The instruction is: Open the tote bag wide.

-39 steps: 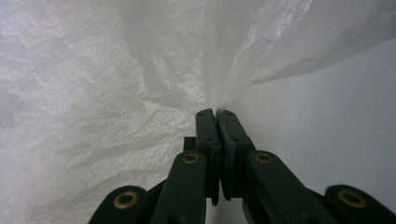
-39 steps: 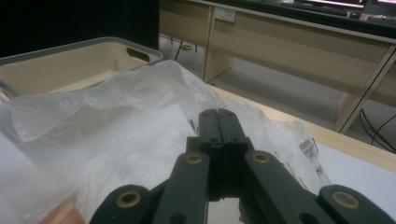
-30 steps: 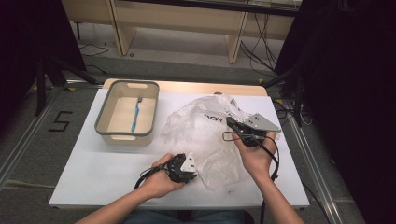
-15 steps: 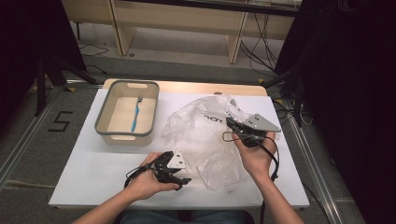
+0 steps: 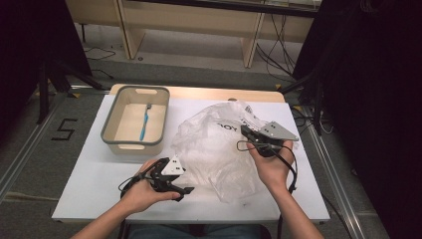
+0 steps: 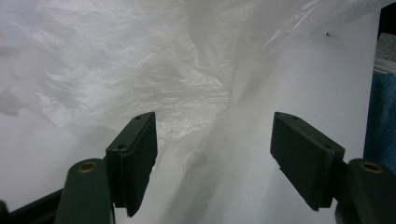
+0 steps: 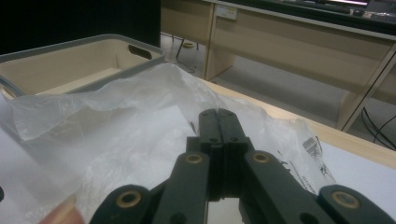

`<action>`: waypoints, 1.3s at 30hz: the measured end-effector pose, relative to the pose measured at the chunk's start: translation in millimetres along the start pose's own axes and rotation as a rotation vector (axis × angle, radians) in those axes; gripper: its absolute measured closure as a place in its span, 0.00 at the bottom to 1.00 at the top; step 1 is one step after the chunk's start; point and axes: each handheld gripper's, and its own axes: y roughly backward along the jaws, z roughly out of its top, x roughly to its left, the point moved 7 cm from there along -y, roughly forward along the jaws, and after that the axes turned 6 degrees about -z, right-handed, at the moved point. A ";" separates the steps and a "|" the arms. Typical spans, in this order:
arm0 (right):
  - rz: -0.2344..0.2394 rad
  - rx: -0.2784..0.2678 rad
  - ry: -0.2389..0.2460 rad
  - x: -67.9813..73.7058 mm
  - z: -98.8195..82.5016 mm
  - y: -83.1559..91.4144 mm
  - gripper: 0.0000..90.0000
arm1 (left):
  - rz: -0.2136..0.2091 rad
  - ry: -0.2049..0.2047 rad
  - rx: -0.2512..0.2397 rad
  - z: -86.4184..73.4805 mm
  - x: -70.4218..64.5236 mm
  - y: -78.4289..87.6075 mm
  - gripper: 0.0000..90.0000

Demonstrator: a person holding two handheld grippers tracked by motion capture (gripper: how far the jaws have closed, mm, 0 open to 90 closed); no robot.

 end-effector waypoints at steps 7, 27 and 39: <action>0.003 0.003 0.003 0.8 -0.8 -0.3 1.00 | 0.034 0.017 -0.011 -2.7 4.6 12.1 0.34; 0.003 0.007 0.002 1.1 -1.6 -0.5 1.00 | 0.124 0.070 -0.057 -3.8 23.5 45.3 0.32; 0.005 0.011 -0.001 1.9 -2.3 -1.4 1.00 | 0.163 0.099 -0.090 -2.7 36.0 61.5 0.32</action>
